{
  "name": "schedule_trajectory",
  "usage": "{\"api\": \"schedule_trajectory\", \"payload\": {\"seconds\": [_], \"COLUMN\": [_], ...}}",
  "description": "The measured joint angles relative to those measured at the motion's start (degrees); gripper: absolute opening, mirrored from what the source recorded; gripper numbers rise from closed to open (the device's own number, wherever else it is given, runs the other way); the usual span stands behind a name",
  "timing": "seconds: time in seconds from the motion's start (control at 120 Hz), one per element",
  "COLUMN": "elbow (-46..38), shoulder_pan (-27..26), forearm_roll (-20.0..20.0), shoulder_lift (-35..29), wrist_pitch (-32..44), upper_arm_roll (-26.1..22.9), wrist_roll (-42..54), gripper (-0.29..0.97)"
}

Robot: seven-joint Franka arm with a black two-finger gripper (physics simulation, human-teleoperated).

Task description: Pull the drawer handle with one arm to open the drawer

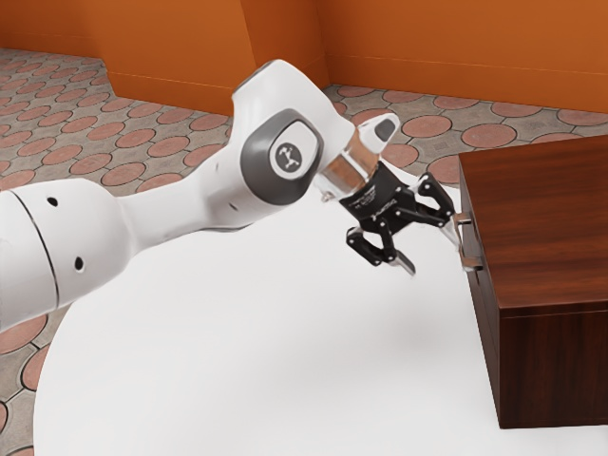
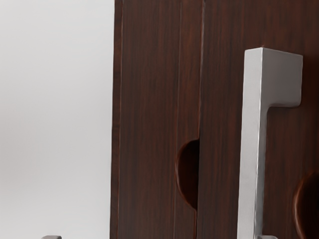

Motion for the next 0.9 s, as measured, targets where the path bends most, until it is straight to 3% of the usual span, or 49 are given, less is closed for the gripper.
{"api": "schedule_trajectory", "payload": {"seconds": [0.233,0.625,0.75,0.9], "elbow": [6.64,6.83,7.05,6.78], "shoulder_pan": [0.57,1.44,4.52,5.02], "forearm_roll": [1.18,2.87,4.69,5.68], "shoulder_lift": [4.97,6.78,7.76,7.29], "wrist_pitch": [1.10,1.45,1.18,0.17], "upper_arm_roll": [-0.89,-1.54,-5.26,-4.95], "wrist_roll": [0.52,1.32,1.52,1.71], "gripper": [0.49,0.45,0.44,0.41]}}
